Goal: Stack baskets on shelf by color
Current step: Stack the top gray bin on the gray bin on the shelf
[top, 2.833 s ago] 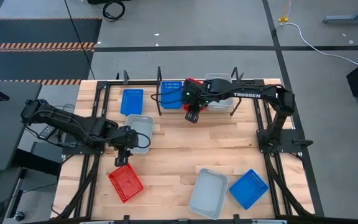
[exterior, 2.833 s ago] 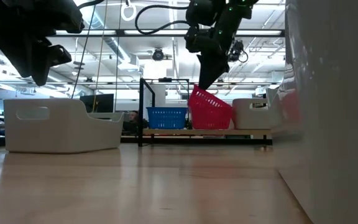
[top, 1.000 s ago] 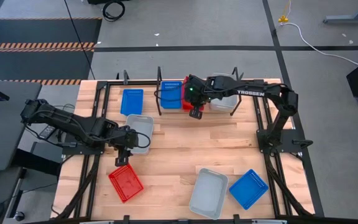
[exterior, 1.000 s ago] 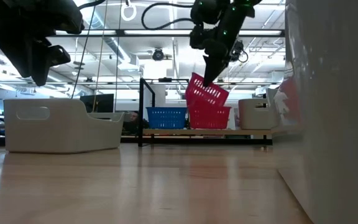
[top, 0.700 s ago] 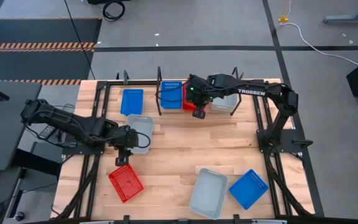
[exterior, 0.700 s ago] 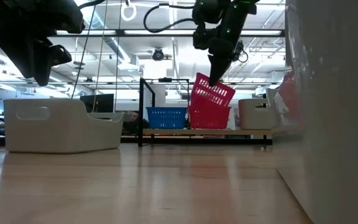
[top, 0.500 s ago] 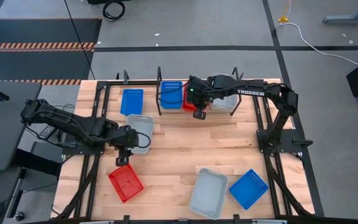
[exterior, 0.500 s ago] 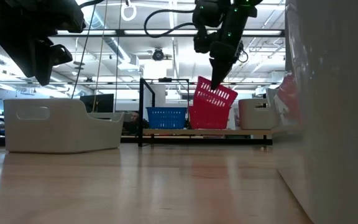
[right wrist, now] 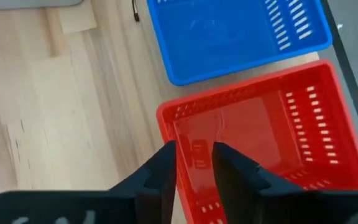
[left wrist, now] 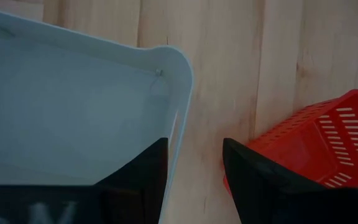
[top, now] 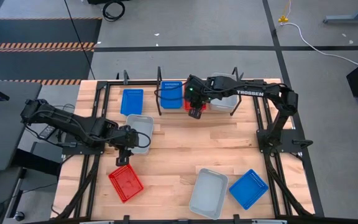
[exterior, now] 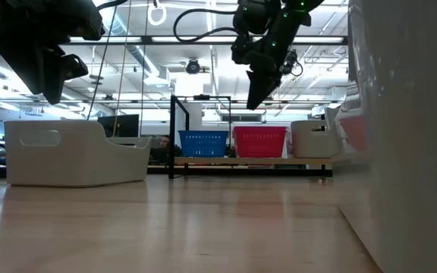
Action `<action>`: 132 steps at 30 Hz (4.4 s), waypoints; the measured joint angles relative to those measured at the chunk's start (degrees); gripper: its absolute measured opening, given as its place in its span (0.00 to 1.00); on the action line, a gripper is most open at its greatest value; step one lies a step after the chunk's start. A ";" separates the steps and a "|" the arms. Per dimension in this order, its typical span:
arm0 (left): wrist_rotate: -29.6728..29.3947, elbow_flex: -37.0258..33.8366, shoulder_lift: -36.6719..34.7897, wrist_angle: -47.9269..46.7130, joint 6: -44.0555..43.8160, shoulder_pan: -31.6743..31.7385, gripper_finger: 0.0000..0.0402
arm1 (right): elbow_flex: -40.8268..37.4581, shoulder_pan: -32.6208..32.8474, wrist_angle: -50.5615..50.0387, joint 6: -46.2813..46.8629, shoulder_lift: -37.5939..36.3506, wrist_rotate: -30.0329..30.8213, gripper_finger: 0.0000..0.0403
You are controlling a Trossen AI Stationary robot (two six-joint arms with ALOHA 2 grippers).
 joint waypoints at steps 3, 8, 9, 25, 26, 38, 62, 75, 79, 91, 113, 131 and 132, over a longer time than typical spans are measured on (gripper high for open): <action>0.20 0.00 0.00 -0.04 0.28 0.00 0.40 | 0.18 0.19 -0.48 5.51 -1.13 -0.12 0.30; 4.18 0.00 0.00 -1.54 5.98 -0.36 0.40 | 4.01 1.92 -2.27 13.18 -3.75 -1.49 0.31; 4.06 0.00 0.00 -2.24 7.60 -0.62 0.40 | 4.63 2.47 -2.26 14.52 -4.36 -1.49 0.31; 0.20 -2.63 6.40 -4.16 21.43 -0.63 0.57 | 5.53 14.04 -4.88 28.15 -8.41 -0.36 0.31; 0.22 -2.56 6.89 -3.89 21.04 -0.63 0.57 | 5.22 14.81 -4.84 29.31 -8.43 0.31 0.31; 2.10 -2.83 9.75 -2.92 21.91 -0.21 0.34 | 0.84 20.36 -1.95 37.29 -8.43 2.16 0.31; -0.75 11.86 10.14 -1.12 15.97 0.09 0.01 | 0.81 24.18 -5.27 50.91 -10.38 -5.98 0.31; -3.56 32.20 20.74 6.72 31.77 12.02 0.01 | 0.81 32.50 -13.54 60.62 -23.45 7.21 0.31; -0.73 38.51 27.32 6.24 35.88 13.86 0.01 | 0.83 32.21 -7.87 49.71 -24.80 10.82 0.31; -0.07 53.77 39.43 -2.94 37.60 14.62 0.02 | 0.90 27.17 -2.84 29.84 -20.97 4.47 0.36; 2.26 53.66 39.41 -5.84 33.78 16.33 0.02 | 1.03 25.88 -2.91 17.31 -8.75 0.68 0.52; -3.44 53.88 39.25 -5.05 32.76 16.31 0.10 | 0.83 25.27 -5.55 16.31 -10.34 2.99 0.02; -3.90 53.90 39.19 -5.07 32.88 16.31 0.12 | 0.81 25.27 -6.09 16.38 -10.72 3.40 0.02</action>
